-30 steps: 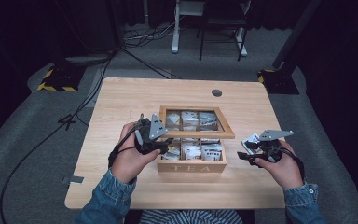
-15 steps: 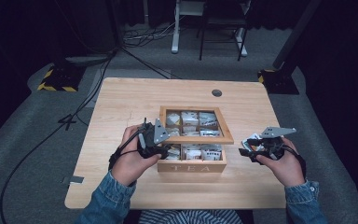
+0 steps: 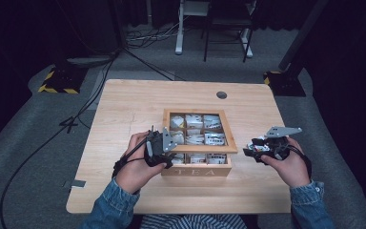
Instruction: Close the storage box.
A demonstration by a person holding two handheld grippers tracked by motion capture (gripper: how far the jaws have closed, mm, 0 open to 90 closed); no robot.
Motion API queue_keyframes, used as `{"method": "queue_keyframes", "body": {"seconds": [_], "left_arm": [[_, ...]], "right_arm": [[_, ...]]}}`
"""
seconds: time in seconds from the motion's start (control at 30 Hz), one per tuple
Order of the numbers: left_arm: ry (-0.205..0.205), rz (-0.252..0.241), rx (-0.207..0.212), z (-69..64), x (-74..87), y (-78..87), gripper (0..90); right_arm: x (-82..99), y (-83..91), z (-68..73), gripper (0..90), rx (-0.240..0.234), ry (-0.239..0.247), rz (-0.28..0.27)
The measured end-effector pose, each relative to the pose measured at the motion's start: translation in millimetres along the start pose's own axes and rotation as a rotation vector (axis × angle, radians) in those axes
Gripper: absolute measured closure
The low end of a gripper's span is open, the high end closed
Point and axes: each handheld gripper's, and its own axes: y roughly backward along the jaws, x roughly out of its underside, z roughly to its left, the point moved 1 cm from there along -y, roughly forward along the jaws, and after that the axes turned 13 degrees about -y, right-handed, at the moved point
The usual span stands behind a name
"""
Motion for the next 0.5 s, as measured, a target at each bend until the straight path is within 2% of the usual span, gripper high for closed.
{"method": "queue_keyframes", "body": {"seconds": [0.33, 0.5], "left_arm": [[-0.036, 0.073, 0.021, -7.8, 1.7, -7.6, 26.9], [-0.053, 0.087, 0.034, -9.7, 2.9, -10.1, 26.2]], "right_arm": [[-1.8, -4.2, -1.8, 41.2, -0.003, -0.001, 0.003], [-2.5, -5.5, -2.0, 41.2, -0.004, -0.003, 0.002]]}}
